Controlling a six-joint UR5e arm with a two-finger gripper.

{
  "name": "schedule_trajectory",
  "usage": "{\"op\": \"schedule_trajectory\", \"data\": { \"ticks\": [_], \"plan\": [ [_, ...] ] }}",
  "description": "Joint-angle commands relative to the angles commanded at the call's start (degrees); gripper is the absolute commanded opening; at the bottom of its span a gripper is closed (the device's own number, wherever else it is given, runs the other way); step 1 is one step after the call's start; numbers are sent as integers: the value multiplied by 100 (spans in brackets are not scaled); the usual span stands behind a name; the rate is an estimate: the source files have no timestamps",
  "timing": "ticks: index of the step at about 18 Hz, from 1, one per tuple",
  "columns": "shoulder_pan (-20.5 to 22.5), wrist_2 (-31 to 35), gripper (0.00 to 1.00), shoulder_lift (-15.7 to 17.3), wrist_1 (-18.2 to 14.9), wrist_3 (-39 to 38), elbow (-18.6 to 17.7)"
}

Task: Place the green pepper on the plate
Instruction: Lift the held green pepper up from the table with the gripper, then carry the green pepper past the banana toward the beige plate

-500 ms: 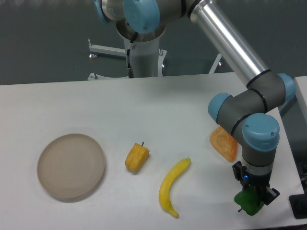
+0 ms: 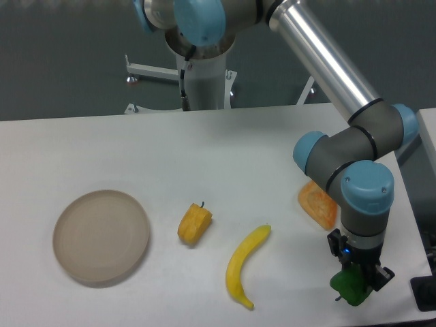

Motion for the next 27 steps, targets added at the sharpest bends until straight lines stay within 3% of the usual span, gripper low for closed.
{"op": "schedule_trajectory", "data": {
  "ticks": [3,9,11,15,22,24,27],
  "plan": [
    [-9,-80,33,219,-61,-184,-176],
    [-316,-115,33,930,-703,-1141,-597],
    [-491,-307,33,1238,-738,-1510,-895],
    [-703,-1282,33,1889,-782,-2398,-1563],
    [-1634,-1363,33,2417,-704,-3820,-2478],
    [-1906,-1433,33,2417,-442,-4506,-2636],
    [-2223,-1442,33,2452,489,-5324,-3162]
  ]
}}
